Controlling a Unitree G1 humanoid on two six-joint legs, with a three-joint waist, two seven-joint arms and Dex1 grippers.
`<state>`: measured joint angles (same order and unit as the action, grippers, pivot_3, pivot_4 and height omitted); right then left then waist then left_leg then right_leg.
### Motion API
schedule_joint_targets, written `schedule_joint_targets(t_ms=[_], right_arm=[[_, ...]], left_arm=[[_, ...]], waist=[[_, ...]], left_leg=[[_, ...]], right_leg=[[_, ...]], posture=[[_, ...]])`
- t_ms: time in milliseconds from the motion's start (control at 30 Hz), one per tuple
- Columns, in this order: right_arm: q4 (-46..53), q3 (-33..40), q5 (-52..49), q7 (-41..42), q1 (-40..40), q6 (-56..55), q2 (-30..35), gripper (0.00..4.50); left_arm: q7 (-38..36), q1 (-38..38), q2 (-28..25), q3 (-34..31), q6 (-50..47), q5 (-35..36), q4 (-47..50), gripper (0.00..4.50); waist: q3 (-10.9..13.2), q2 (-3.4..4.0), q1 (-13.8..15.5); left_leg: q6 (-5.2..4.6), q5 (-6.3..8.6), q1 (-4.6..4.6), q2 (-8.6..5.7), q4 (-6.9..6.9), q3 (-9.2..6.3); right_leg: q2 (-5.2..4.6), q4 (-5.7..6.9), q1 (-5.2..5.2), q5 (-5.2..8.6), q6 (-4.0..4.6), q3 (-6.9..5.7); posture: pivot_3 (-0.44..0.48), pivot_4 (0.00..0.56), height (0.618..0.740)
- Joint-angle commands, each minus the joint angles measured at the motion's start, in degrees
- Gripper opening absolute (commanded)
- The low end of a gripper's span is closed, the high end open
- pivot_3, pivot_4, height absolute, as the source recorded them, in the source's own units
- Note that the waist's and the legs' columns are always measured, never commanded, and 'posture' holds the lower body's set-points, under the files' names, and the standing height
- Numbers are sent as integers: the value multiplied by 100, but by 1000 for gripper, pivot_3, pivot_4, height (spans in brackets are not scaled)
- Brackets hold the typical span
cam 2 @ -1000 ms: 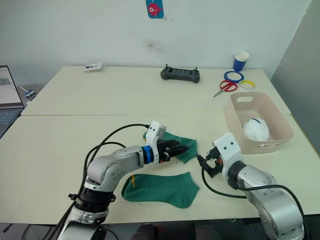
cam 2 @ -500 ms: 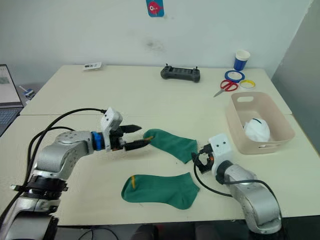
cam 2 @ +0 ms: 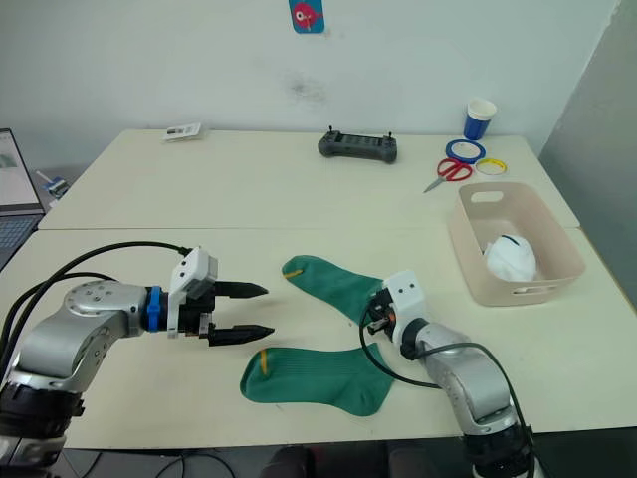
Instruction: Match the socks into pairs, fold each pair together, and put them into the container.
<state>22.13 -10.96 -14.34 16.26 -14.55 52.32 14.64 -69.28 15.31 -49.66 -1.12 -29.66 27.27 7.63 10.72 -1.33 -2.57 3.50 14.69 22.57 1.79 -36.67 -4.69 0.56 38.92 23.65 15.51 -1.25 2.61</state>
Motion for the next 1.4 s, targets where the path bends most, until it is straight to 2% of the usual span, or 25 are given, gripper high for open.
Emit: schedule_joint_targets(t_ms=[33, 167, 367, 467, 567, 733, 833, 900, 1033, 1200, 1300, 1400], right_arm=[[-38, 200, -29, 250, -292, -55, 265, 16], [-527, 381, -79, 601, -699, -94, 681, 16], [-1201, 518, -52, 824, -1208, -249, 843, 16], [-1367, 623, -19, 774, -1328, -393, 816, 693], [-1220, 768, -33, 677, -1266, -409, 807, 1743], [-153, 1119, -195, 455, -670, -235, 757, 3389], [745, 1239, -520, 542, -156, -52, 711, 4396], [1166, 1257, -665, 591, 114, 84, 777, 4396], [1920, 1130, -865, 682, 535, 305, 1017, 4396], [2218, 1033, -901, 578, 599, 387, 1054, 4396], [2233, 1116, -929, 440, 592, 350, 913, 4456], [2167, 1100, -888, 435, 537, 287, 1005, 4456]], left_arm=[[184, -90, -7, -291, 37, 67, 223, 4500], [442, -62, 92, -354, 54, 21, 179, 4500], [481, 77, 120, -188, 475, -268, 18, 4500], [532, 237, 211, -129, 731, -426, -206, 4500], [447, 494, 278, 19, 1176, -703, -530, 4500], [221, 1252, 469, 513, 2680, -1499, -1605, 4500], [-45, 1864, 599, 918, 4107, -2087, -2623, 4500], [-97, 2265, 695, 1113, 4900, -2408, -3345, 4500], [549, 3214, 1021, 1604, 6605, -3457, -4992, 4500], [1339, 3814, 1357, 2018, 7569, -4322, -6126, 4500], [1728, 3960, 1499, 2347, 7816, -4863, -6518, 3939], [2077, 4053, 1539, 2520, 7915, -5216, -6735, 3004]], waist=[[0, 0, 0], [1, 1, 7], [0, 1, -2], [0, 1, -1], [0, 1, 6], [0, 1, 92], [0, 1, 87], [0, 1, 86], [0, 1, 85], [0, 0, 53], [0, 0, 54], [-1, -1, 69]], left_leg=[[0, 0, 0, 0, 0, -3], [0, 0, -3, 1, -5, -3], [-1, 0, -3, 1, -5, -2], [-1, 1, -2, 2, -5, -2], [-1, 1, 0, 2, -6, -1], [-1, 0, 2, 1, -6, -3], [-1, 0, 4, 0, -9, -2], [-1, 0, 3, 0, -11, -1], [-2, 0, 3, -1, -21, -2], [-3, 1, 2, -2, -27, -1], [-4, 1, 2, -2, -25, -3], [-4, 1, 1, -2, -27, -4]], right_leg=[[0, 1, 0, 0, 0, -3], [1, 5, -3, -2, 1, -5], [5, 4, -3, -2, 0, -4], [5, 5, -2, -2, 1, -2], [5, 4, -2, -3, 1, -3], [5, 4, -2, -3, 1, -5], [5, 4, -2, -4, 2, -3], [5, 5, -3, -3, 2, -3], [7, 7, -7, -5, -1, -3], [7, 6, -11, -8, -9, 1], [9, 6, -11, -8, -10, -1], [8, 7, -14, -9, -10, -2]], posture=[[0, 150, 740], [0, 150, 740], [0, 150, 740], [0, 150, 740], [0, 150, 740], [0, 150, 740], [0, 150, 740], [0, 150, 740], [0, 150, 740], [0, 150, 740], [0, 150, 740], [0, 150, 740]])
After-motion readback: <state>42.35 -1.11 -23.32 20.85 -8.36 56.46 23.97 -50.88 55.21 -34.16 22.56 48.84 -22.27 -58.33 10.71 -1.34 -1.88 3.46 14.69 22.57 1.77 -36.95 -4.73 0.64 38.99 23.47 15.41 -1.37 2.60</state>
